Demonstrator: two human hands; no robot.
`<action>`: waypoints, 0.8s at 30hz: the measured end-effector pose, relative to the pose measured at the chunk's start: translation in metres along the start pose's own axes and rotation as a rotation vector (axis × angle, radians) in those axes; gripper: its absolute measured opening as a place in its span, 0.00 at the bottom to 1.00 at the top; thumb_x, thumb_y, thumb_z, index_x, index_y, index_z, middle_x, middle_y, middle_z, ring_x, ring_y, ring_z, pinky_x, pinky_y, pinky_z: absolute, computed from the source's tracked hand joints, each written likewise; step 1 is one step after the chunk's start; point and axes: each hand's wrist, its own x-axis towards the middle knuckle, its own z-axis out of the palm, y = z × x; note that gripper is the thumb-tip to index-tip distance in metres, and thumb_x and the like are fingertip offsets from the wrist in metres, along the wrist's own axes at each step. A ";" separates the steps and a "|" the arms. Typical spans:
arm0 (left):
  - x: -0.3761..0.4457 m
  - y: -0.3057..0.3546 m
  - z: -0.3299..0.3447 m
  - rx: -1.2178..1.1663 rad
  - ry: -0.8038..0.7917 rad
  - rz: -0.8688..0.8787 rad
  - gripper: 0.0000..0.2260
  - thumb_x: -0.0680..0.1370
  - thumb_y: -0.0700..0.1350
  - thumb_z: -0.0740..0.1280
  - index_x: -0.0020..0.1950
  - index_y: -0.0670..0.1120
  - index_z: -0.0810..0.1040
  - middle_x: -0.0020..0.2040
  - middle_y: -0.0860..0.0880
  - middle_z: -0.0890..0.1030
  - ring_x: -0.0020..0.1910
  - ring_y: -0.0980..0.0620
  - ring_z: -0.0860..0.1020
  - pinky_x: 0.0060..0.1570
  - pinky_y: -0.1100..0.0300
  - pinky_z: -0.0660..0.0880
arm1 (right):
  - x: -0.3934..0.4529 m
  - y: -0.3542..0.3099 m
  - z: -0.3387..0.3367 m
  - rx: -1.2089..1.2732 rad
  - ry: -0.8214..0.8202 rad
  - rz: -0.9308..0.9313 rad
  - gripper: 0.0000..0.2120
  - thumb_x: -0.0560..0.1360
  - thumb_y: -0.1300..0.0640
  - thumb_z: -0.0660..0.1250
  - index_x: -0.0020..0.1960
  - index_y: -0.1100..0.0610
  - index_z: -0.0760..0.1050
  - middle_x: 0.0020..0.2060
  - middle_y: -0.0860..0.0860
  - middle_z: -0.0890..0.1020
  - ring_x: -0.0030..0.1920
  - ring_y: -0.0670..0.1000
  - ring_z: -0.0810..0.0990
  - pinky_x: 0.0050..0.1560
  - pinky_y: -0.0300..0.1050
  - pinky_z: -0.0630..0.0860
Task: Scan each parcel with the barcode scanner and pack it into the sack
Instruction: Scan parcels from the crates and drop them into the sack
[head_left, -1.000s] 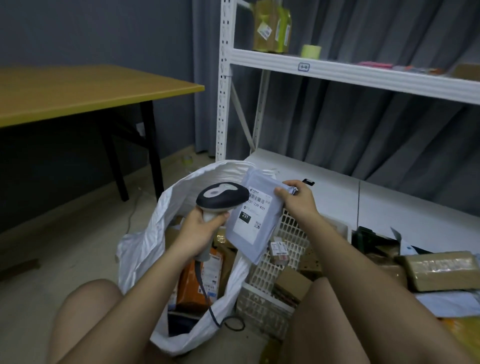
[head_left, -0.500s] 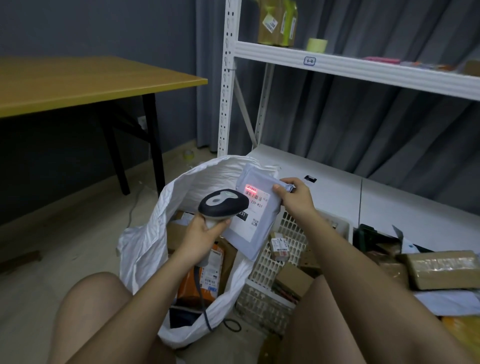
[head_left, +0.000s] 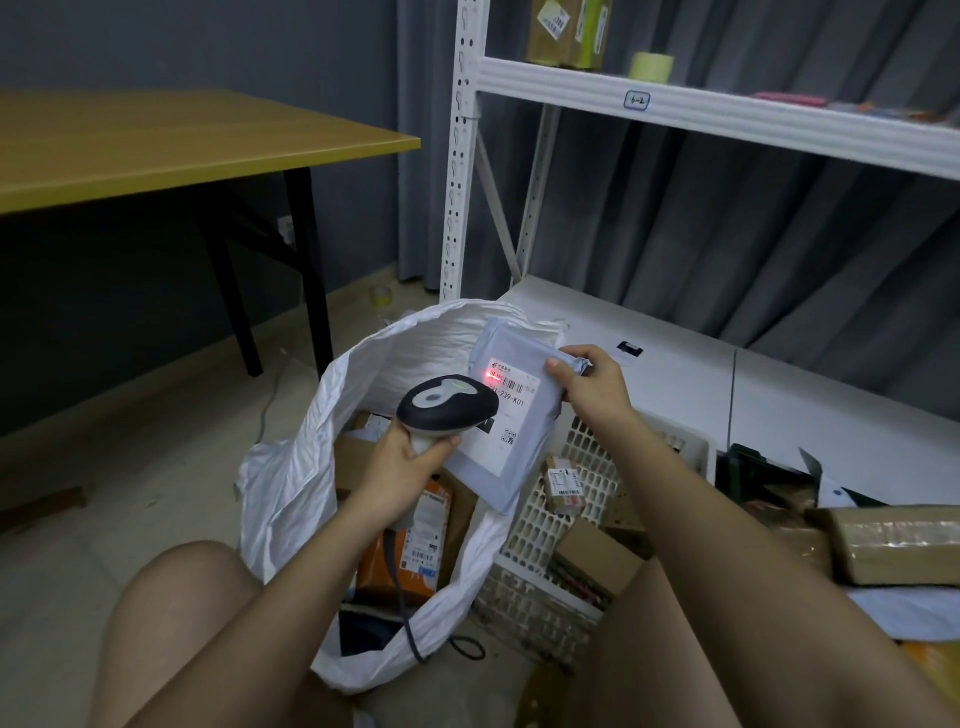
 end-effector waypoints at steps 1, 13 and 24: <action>0.002 -0.002 0.000 -0.002 0.003 -0.002 0.21 0.75 0.48 0.71 0.66 0.49 0.73 0.58 0.51 0.80 0.57 0.51 0.78 0.59 0.47 0.76 | 0.001 0.000 0.002 0.006 -0.003 0.005 0.06 0.78 0.59 0.67 0.54 0.56 0.72 0.46 0.53 0.79 0.44 0.54 0.80 0.43 0.49 0.81; 0.036 -0.026 -0.007 -0.045 0.152 -0.130 0.23 0.76 0.49 0.70 0.69 0.48 0.70 0.59 0.50 0.79 0.58 0.52 0.77 0.55 0.58 0.72 | 0.024 0.032 0.047 -0.113 0.155 -0.011 0.11 0.79 0.57 0.64 0.60 0.54 0.68 0.50 0.53 0.74 0.45 0.52 0.75 0.51 0.51 0.78; 0.068 -0.028 0.016 0.007 0.097 -0.136 0.17 0.76 0.48 0.69 0.63 0.47 0.74 0.55 0.49 0.81 0.54 0.52 0.79 0.55 0.56 0.76 | 0.046 0.075 0.054 -0.328 -0.296 -0.019 0.22 0.81 0.64 0.59 0.74 0.59 0.65 0.74 0.55 0.65 0.73 0.54 0.65 0.68 0.41 0.64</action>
